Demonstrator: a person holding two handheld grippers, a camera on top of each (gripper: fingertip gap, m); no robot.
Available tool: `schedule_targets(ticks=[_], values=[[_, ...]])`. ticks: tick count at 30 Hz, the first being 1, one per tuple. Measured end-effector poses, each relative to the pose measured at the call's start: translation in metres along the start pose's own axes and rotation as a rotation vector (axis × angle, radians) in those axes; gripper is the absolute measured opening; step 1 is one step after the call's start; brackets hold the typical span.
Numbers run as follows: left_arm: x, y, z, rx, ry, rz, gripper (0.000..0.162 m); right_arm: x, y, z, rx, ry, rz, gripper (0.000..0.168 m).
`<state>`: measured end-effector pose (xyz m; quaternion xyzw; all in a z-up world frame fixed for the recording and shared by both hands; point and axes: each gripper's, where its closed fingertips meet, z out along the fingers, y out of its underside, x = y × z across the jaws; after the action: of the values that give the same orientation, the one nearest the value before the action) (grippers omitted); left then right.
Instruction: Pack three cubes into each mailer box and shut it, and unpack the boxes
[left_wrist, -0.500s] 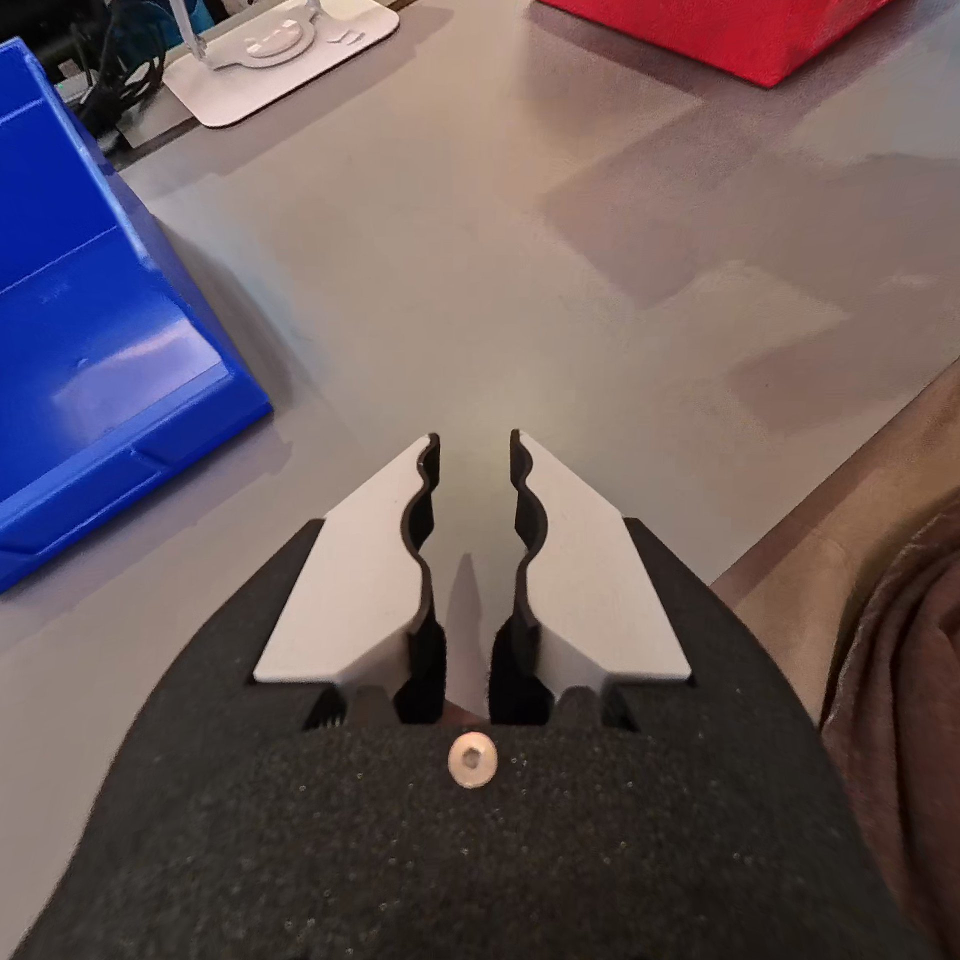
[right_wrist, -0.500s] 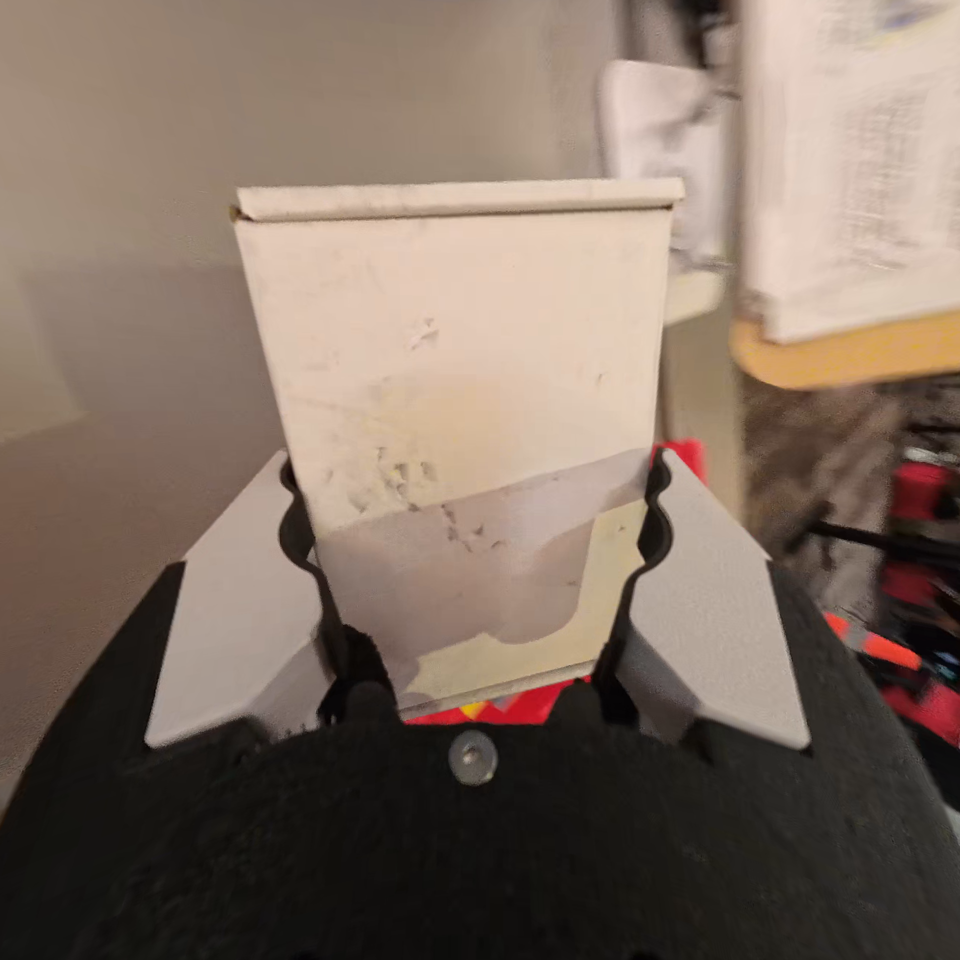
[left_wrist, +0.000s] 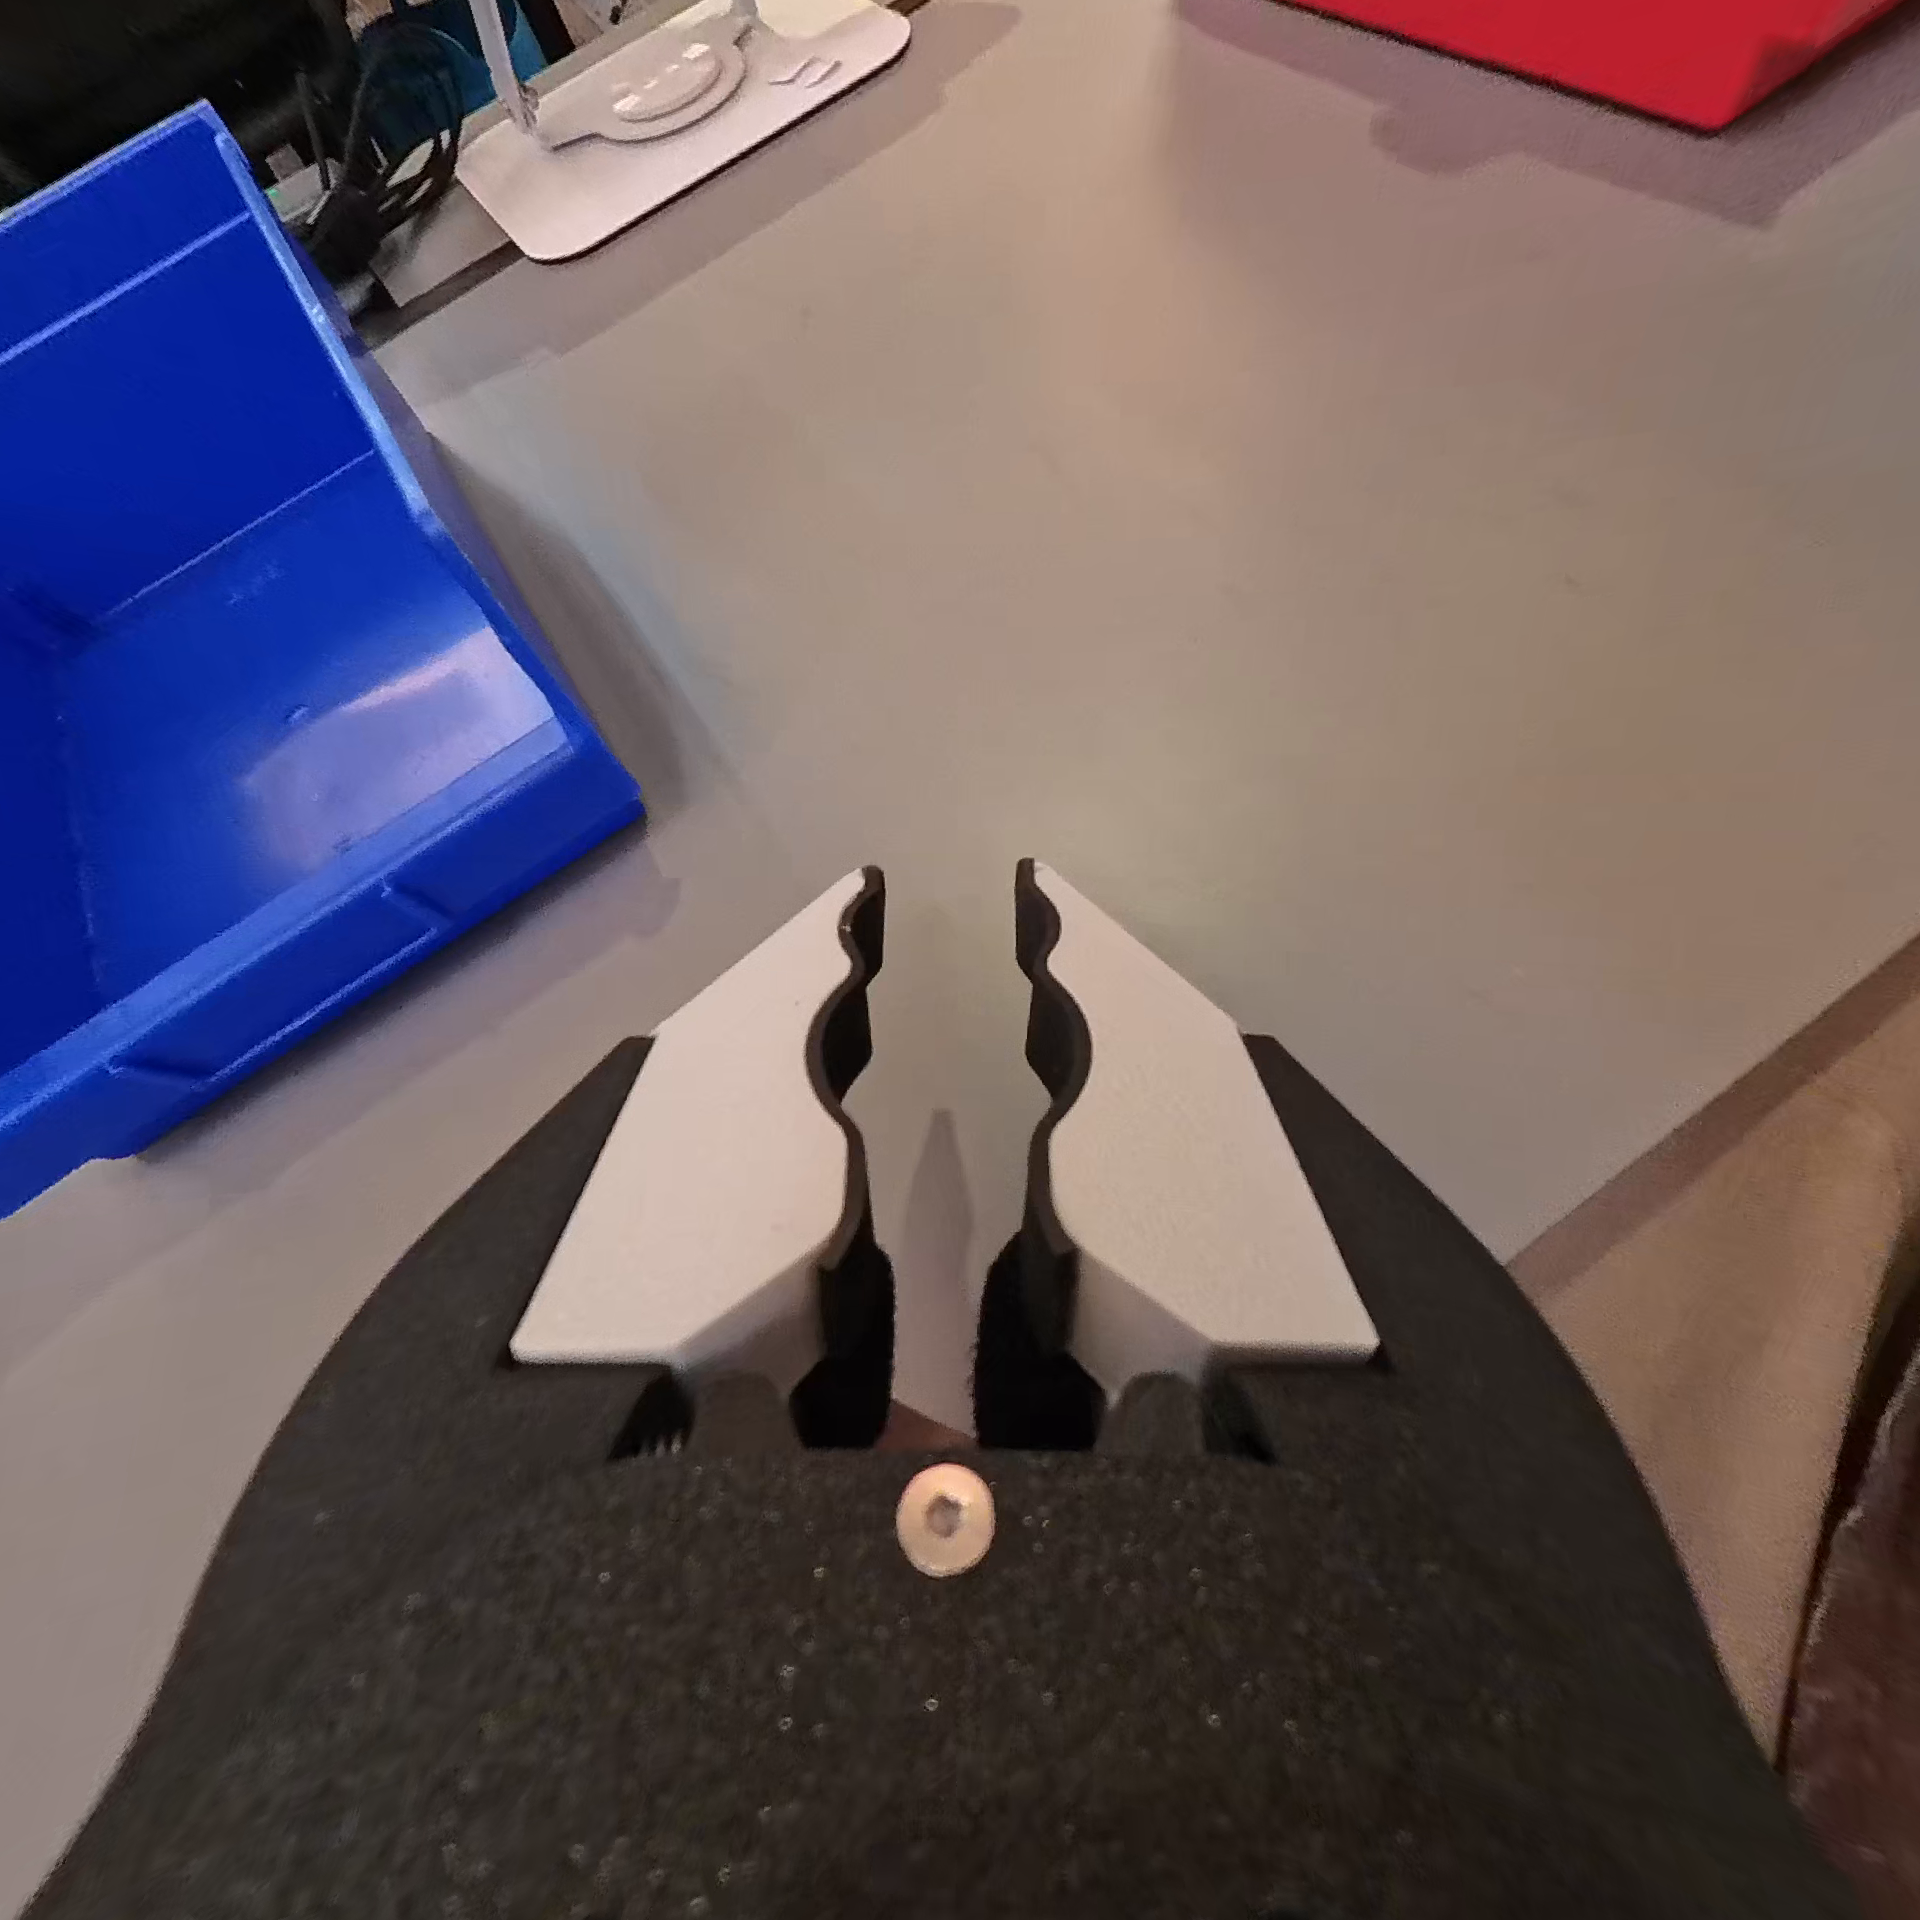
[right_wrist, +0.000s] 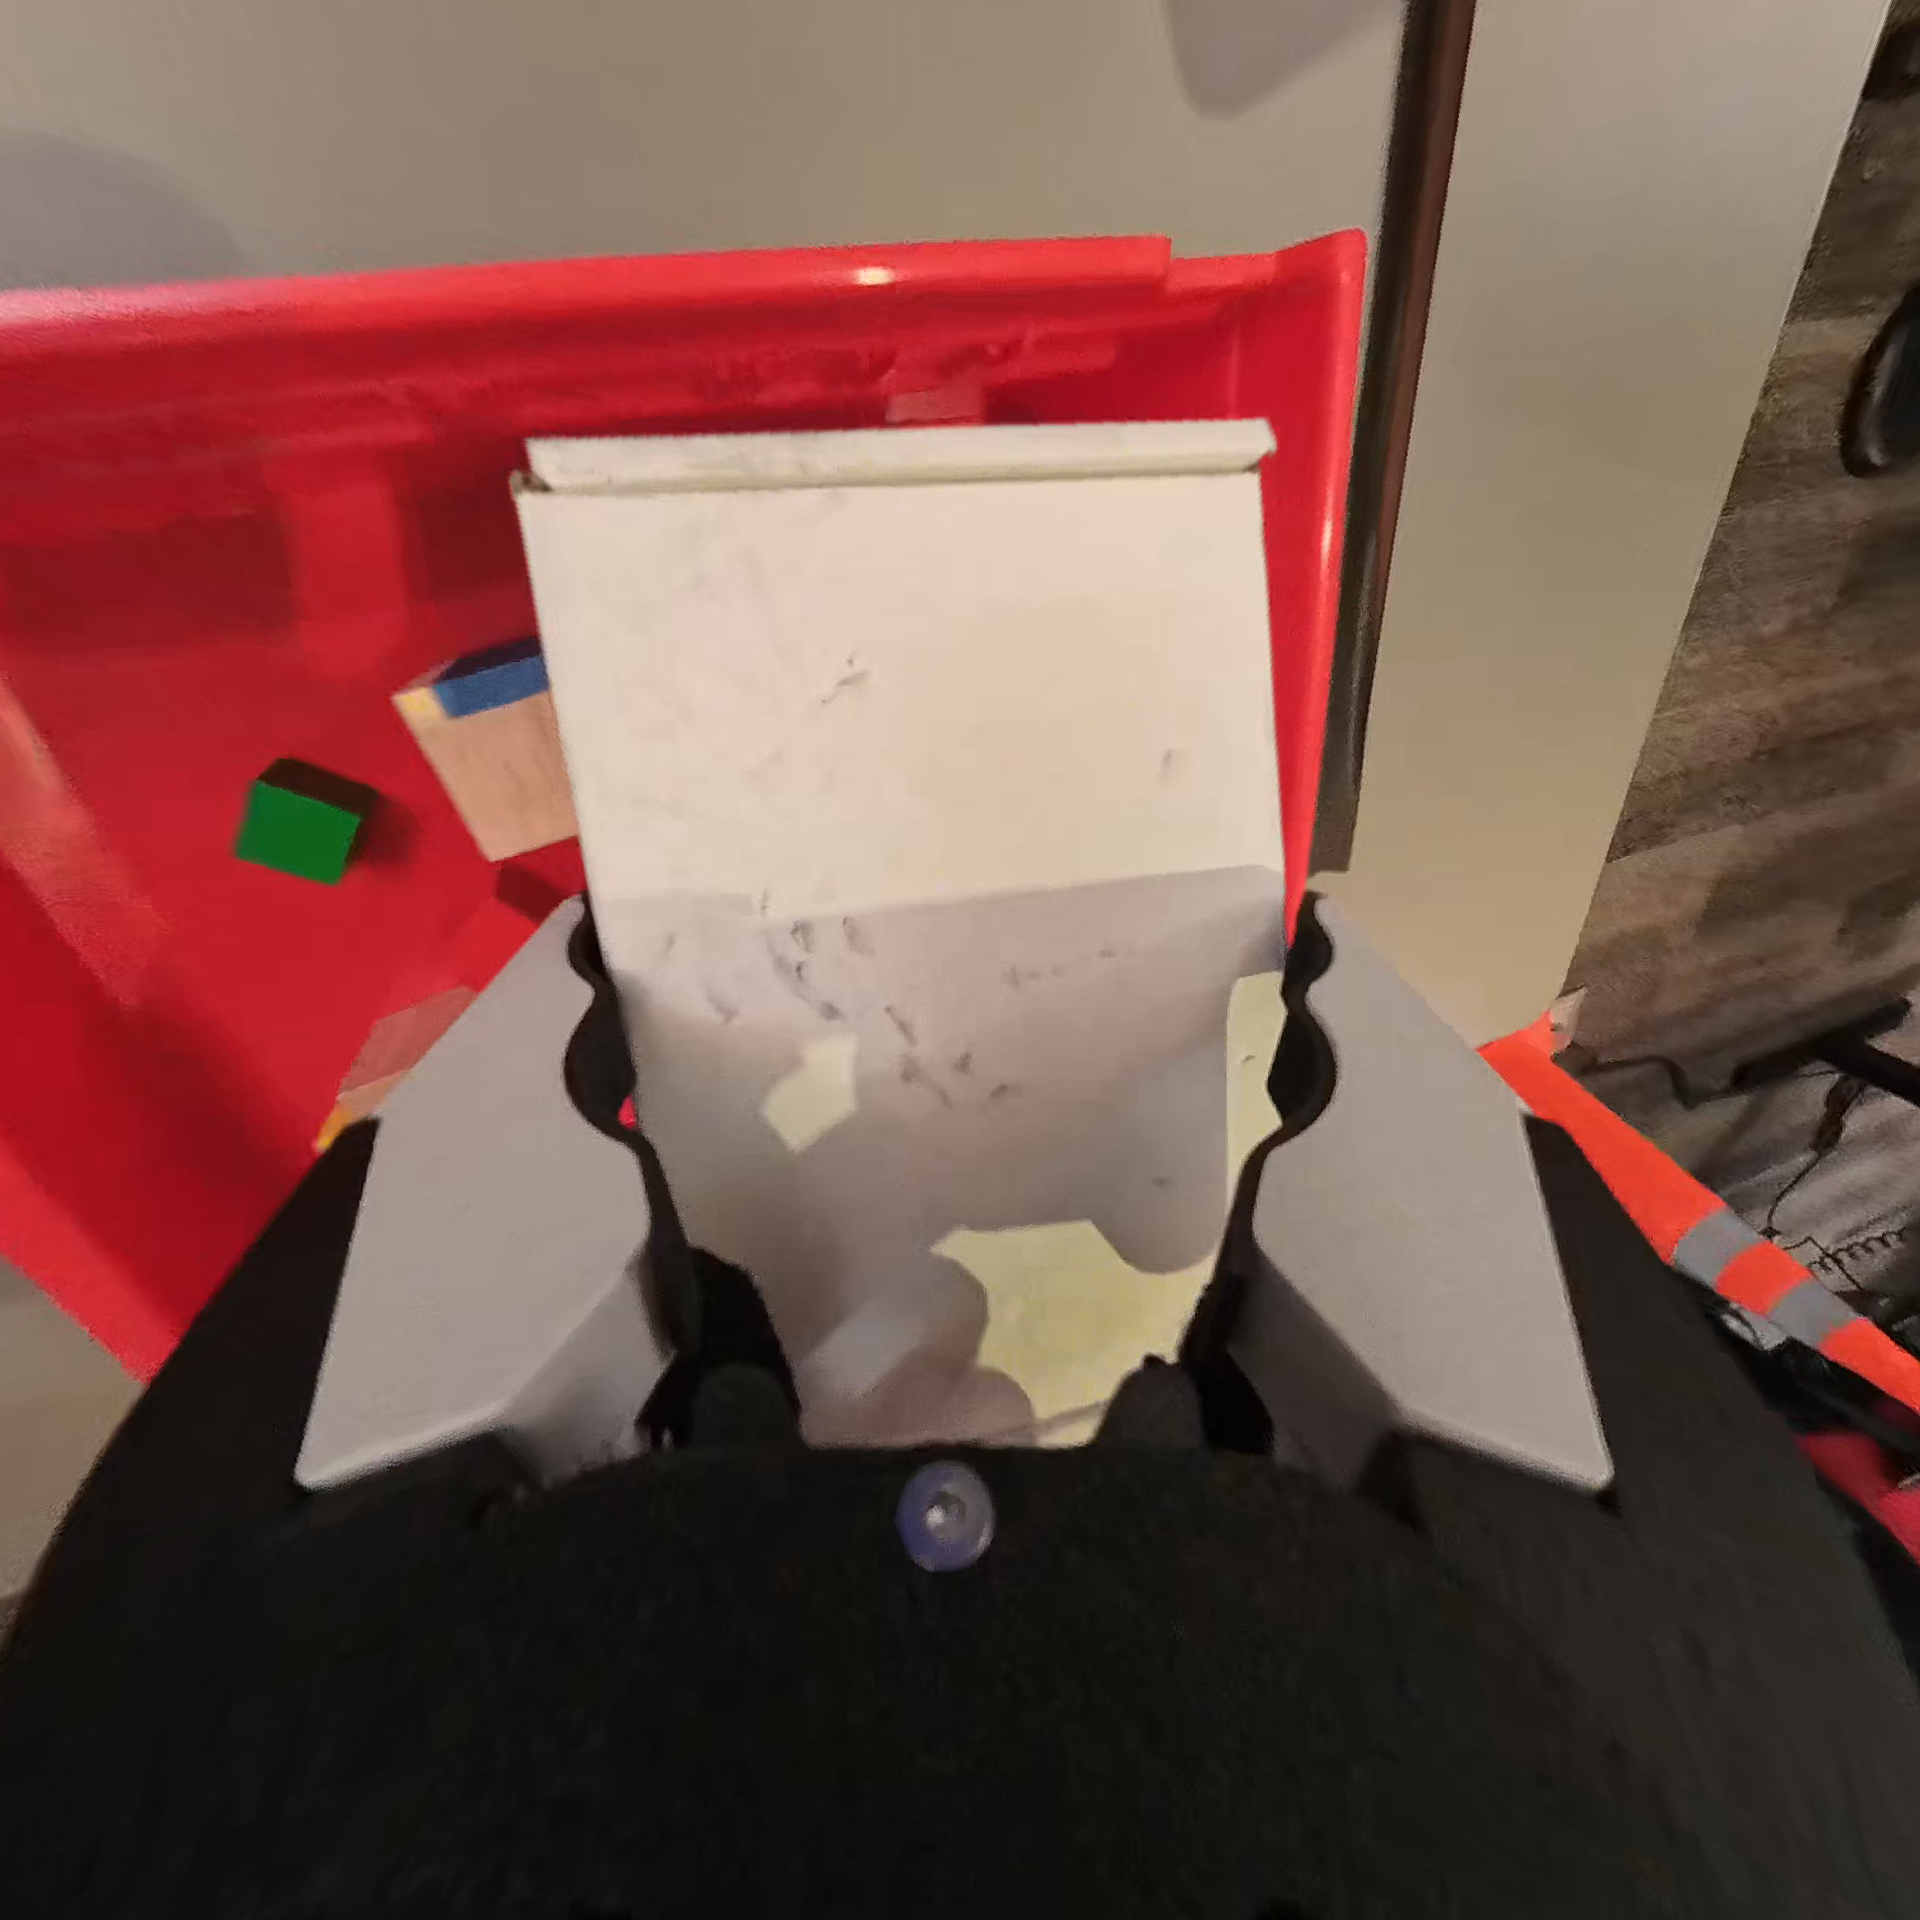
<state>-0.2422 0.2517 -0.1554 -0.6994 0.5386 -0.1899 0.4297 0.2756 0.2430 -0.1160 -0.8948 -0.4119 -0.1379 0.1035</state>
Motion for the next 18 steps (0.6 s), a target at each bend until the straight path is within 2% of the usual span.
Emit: schedule_targets(ticks=[6,11,12,13,15,18], values=[[-0.007,0.007,0.011,-0.039,-0.015,-0.006,0.022,0.012,0.013,0.033,-0.053,0.015,-0.082,0.125],[-0.008,0.008,0.014,-0.041,-0.022,-0.007,0.022,0.018,0.022,0.034,-0.107,0.060,-0.097,0.129],[-0.009,0.007,0.013,-0.037,-0.023,-0.006,0.023,0.020,0.025,0.034,-0.122,0.080,-0.088,0.134],[-0.009,0.005,0.012,-0.031,-0.027,-0.003,0.023,0.022,0.029,0.032,-0.136,0.099,-0.068,0.141],[-0.013,0.001,0.008,-0.013,-0.045,-0.001,0.023,0.020,0.031,0.020,-0.127,0.107,-0.005,0.143],[-0.032,-0.001,-0.004,-0.001,-0.109,-0.035,0.023,0.026,0.008,-0.025,0.043,0.235,0.153,0.137]])
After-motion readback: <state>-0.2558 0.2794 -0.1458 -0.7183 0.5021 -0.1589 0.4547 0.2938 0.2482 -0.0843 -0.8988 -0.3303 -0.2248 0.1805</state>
